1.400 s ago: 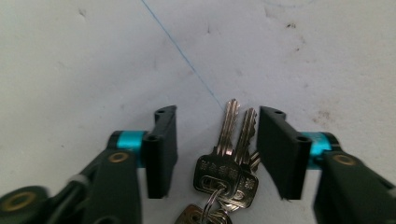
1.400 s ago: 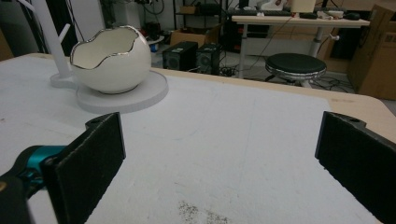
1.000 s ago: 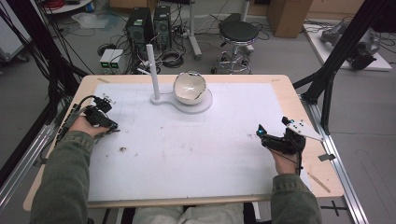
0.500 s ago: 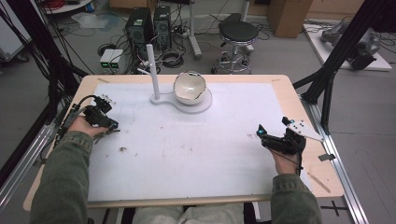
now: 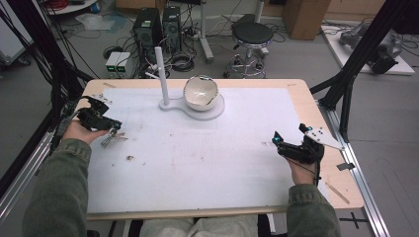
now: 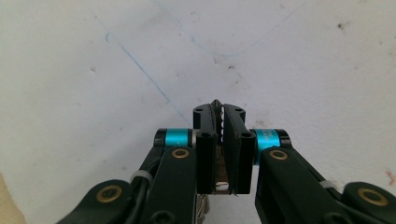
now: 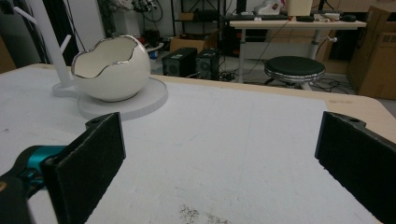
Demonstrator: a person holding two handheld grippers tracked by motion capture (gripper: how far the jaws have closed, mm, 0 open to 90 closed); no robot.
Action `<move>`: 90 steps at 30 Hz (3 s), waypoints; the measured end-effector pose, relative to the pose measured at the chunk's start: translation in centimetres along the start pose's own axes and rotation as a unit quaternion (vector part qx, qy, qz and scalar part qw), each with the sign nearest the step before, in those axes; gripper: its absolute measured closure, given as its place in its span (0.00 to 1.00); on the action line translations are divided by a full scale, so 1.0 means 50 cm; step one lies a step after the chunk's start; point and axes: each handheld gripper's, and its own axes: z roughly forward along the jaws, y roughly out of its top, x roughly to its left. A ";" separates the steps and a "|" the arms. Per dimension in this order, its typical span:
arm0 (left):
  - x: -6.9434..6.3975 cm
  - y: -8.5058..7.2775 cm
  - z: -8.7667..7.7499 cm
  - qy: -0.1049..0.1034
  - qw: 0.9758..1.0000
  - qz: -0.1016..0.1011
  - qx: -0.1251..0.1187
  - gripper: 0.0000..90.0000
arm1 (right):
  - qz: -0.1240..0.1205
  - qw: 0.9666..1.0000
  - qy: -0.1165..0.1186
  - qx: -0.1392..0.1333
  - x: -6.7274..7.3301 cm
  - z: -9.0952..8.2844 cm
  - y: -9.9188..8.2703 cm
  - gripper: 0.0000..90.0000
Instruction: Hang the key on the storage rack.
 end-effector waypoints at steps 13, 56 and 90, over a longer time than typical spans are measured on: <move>-0.002 0.002 -0.052 -0.009 0.997 -0.012 -0.073 0.93 | -0.001 1.000 0.002 0.000 0.001 0.000 0.000 0.01; -0.063 0.199 -0.190 0.009 0.990 0.070 -0.126 0.99 | 0.003 1.000 0.005 -0.003 0.001 -0.001 0.000 0.01; -0.111 0.346 -0.203 0.007 0.979 0.093 -0.179 0.99 | 0.006 1.000 0.003 -0.003 -0.007 -0.010 -0.004 0.01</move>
